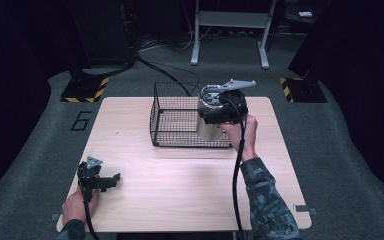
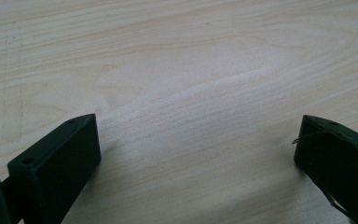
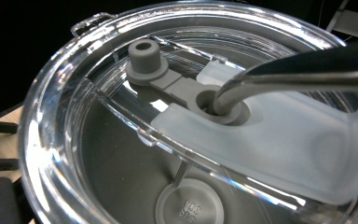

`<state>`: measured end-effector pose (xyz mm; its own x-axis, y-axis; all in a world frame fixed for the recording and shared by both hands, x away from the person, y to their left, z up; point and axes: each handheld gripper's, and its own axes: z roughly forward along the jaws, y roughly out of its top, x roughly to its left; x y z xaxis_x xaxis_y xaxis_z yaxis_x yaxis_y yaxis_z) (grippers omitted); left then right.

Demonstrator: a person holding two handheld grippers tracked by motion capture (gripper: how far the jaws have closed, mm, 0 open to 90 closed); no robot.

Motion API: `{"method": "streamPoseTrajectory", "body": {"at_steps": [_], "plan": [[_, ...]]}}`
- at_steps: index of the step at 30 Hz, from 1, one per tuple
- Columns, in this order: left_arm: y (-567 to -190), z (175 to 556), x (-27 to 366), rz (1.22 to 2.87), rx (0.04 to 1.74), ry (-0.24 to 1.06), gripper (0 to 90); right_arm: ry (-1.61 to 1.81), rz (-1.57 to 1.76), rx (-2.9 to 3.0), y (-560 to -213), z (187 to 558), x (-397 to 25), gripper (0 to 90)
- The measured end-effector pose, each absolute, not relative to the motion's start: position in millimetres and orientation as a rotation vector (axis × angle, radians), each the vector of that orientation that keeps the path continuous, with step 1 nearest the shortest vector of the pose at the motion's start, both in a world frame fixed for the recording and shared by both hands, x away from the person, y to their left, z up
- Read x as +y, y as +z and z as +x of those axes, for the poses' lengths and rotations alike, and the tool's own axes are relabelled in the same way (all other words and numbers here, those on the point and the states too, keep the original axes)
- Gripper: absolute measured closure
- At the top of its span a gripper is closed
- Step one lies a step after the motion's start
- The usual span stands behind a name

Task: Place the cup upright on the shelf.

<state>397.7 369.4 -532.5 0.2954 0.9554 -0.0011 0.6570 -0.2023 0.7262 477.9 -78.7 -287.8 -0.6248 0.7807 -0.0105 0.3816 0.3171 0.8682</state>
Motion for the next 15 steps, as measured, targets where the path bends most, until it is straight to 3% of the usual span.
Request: {"method": "streamPoseTrajectory", "body": {"at_steps": [15], "plan": [[-533,398,369,1.945,1.434,0.616,0.2,1.217,1.053,2.153,-278,500,-72,3.5]]}}
